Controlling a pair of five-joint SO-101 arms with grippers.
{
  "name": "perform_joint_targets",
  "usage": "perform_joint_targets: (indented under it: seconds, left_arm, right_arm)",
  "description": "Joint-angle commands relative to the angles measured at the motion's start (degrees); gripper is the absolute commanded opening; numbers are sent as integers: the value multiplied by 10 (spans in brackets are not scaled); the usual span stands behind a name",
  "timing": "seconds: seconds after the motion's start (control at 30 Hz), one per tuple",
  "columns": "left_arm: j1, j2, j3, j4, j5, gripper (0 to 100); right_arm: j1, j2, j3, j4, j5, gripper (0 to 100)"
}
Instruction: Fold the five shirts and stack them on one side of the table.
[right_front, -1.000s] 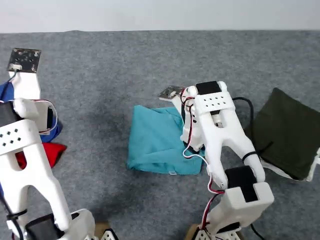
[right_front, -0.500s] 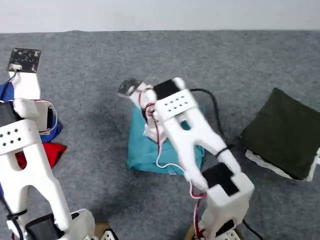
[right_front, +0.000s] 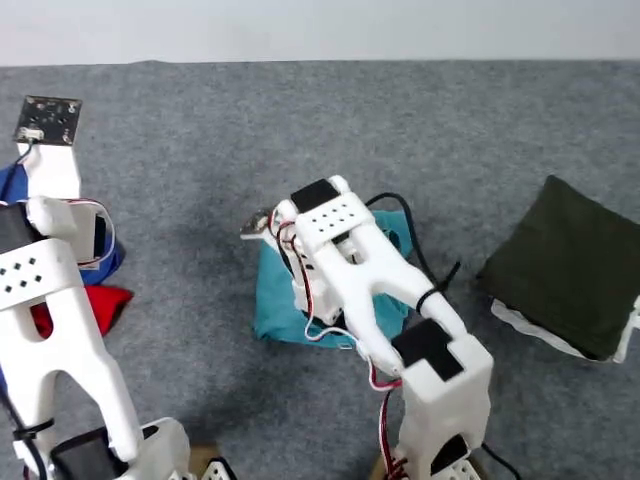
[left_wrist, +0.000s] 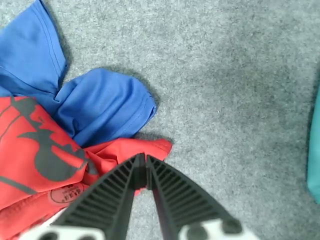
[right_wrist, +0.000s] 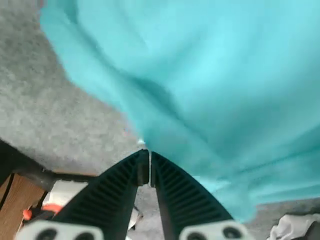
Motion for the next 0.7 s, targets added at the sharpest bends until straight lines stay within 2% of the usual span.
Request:
perform_joint_targets:
  seconds: [0.0,0.13,0.33,0.5,0.67]
  left_arm:
    - [-2,-20,-4,-9,-4,6]
    - [0,-20,-4,-10,-4,6]
    - [-3,-20,-4,-10,-4,6]
    - [-3,-20,-4,-9,-4,6]
    - [-4,-20,-4,-9,-4,6]
  right_arm:
    - [-6,-62,-18,9,2,10]
    - [-7,-58,-66,-65,-38,10]
    - [-6,20,-67,-129,-43,10]
    - [-7,80,-67,-73,-41,10]
    - [-7,57,-42,21,-40,10]
